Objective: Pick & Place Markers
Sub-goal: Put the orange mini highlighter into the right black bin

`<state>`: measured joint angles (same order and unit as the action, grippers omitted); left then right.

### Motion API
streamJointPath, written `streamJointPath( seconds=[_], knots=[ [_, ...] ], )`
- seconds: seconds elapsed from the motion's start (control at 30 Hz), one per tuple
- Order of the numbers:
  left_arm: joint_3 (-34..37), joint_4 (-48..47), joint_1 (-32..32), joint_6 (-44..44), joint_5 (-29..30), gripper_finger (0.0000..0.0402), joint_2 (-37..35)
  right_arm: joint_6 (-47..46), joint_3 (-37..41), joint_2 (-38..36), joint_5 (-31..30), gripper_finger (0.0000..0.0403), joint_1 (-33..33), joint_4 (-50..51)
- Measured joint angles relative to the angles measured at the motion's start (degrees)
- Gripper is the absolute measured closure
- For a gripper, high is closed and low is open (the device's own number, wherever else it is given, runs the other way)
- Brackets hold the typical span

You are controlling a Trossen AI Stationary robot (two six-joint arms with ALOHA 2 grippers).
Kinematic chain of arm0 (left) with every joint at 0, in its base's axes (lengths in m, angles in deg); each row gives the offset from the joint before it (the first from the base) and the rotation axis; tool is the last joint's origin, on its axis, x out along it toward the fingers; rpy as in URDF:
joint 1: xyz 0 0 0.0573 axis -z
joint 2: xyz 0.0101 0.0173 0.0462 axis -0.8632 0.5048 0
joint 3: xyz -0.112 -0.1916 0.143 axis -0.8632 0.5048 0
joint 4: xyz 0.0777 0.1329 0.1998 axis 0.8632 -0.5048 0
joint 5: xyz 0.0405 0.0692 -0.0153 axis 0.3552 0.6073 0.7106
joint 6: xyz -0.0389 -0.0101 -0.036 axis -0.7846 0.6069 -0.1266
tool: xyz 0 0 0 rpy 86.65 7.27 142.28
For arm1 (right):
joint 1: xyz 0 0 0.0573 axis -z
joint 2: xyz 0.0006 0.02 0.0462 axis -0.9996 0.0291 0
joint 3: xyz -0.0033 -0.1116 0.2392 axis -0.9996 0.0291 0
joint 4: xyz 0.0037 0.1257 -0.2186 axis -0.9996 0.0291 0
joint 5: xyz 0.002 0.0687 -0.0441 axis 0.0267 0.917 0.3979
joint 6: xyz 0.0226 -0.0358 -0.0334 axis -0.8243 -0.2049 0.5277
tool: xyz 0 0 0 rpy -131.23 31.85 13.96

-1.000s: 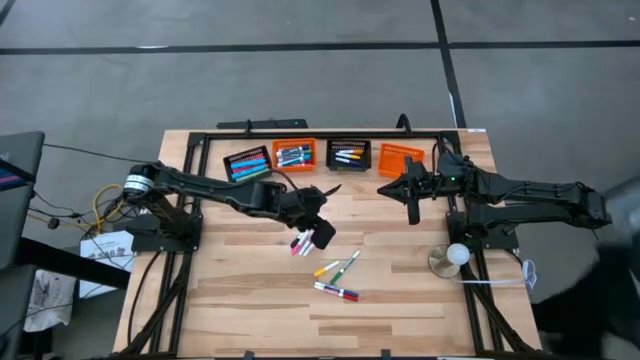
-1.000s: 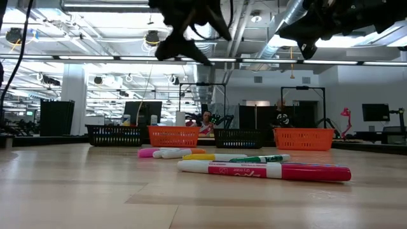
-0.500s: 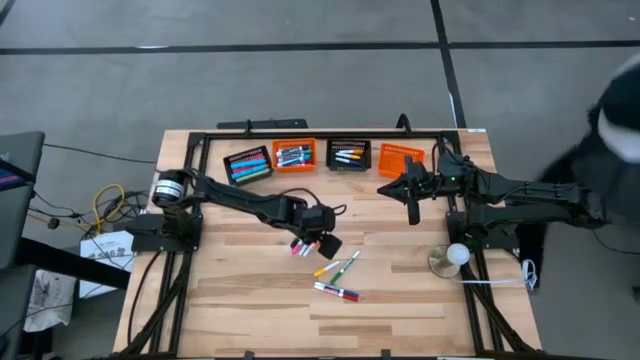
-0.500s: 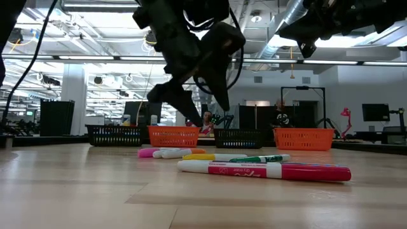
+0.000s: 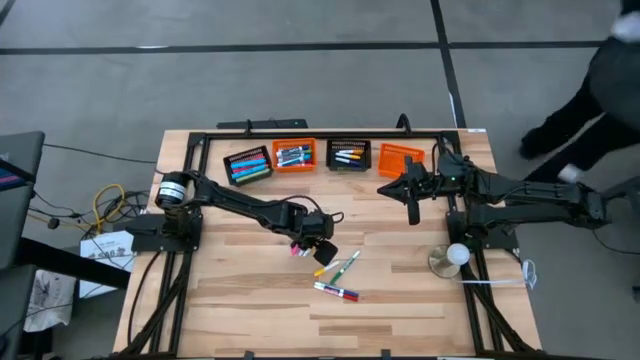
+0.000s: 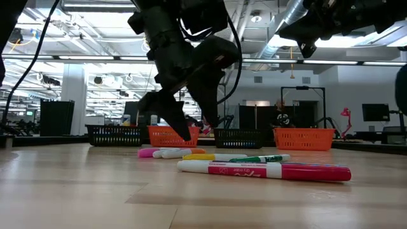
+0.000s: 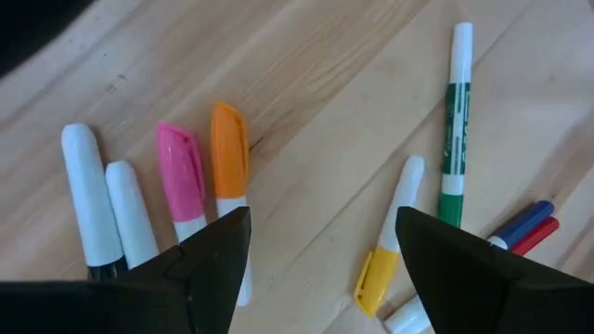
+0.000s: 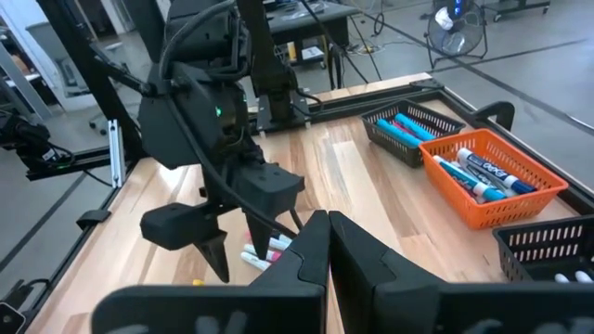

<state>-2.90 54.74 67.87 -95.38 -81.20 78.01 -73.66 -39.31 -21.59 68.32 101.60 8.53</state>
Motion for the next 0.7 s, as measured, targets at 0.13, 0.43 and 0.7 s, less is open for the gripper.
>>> streamJointPath(
  seconds=[0.13, 0.43, 0.7],
  knots=[
    [1.12, -0.13, 0.00, 0.05, -0.15, 0.0131, 0.01, -0.02, 0.00, -0.01, 0.00, 0.0402, 0.01, 0.00],
    [1.09, 0.29, -0.04, 0.17, -0.17, 0.0131, 0.00, -0.02, 0.00, -0.01, 0.00, 0.0402, 0.01, 0.00],
    [1.09, 0.43, -1.21, 0.45, 0.25, 0.0131, 0.60, -0.02, 0.00, -0.01, 0.00, 0.0402, -0.01, 0.00]
  ],
)
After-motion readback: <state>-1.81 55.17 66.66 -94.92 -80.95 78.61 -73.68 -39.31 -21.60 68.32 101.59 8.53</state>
